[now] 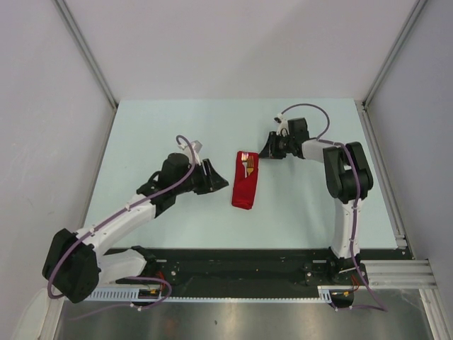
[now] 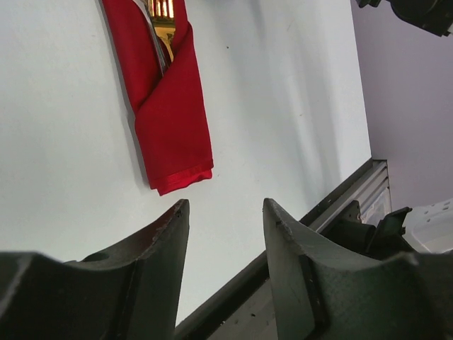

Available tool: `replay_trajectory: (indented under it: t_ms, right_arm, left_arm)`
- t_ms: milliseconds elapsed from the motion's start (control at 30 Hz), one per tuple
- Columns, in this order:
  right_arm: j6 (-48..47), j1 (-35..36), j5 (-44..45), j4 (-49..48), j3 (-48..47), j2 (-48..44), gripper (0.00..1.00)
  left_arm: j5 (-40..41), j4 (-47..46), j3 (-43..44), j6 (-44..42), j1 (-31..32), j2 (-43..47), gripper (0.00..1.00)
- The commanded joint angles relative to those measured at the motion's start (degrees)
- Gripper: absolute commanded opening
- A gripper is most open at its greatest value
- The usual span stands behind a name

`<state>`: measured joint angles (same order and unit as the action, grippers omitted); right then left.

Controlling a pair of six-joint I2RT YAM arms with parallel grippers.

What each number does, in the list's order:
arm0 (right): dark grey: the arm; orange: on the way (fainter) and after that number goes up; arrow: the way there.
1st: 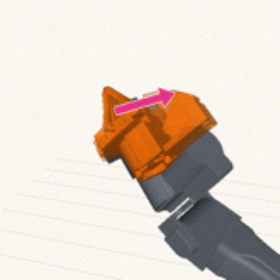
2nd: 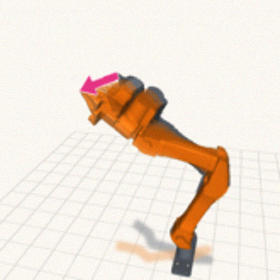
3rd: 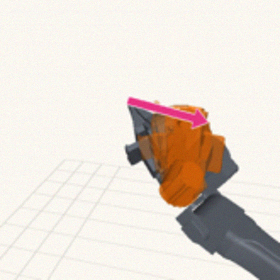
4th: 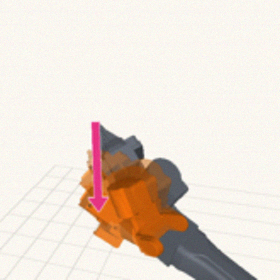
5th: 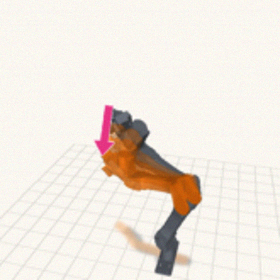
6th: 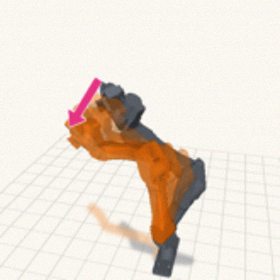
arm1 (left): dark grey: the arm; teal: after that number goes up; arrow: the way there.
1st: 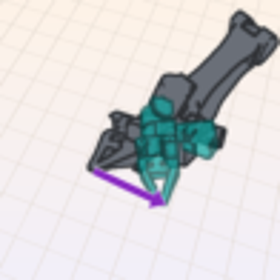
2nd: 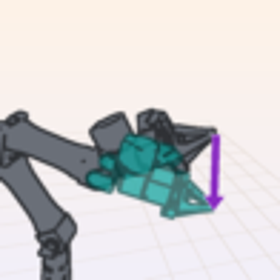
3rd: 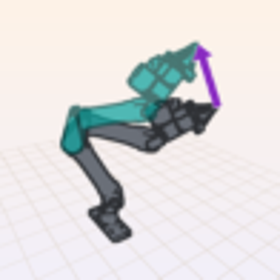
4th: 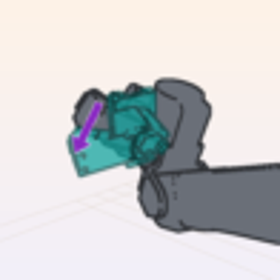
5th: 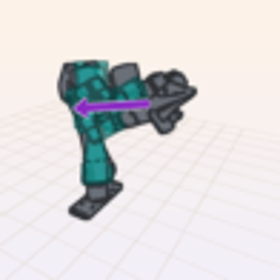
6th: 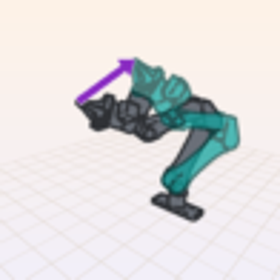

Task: Fold the napkin into a case and place the utensils inside
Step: Insert the fork into the folded napkin, then reset both arms

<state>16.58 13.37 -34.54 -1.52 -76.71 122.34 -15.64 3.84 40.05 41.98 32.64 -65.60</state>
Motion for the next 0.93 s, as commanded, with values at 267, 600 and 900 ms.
replay_trajectory:
  t_ms: [267, 600, 900]
  right_arm:
    - [-8.0, 11.4, 25.2, 19.4, 9.3, -31.1, 0.73]
    - [10.8, 31.5, 58.5, 21.8, 33.5, -74.7, 1.00]
    - [21.9, 38.4, 63.3, 22.4, 40.1, -87.3, 1.00]
  left_arm:
    - [2.1, 0.8, -2.1, -1.2, 7.6, 4.8, 0.69]
    - [14.7, -1.5, -2.2, -6.2, 25.2, 9.3, 0.95]
    - [17.3, -6.6, -3.4, -5.7, 28.8, 12.6, 1.00]
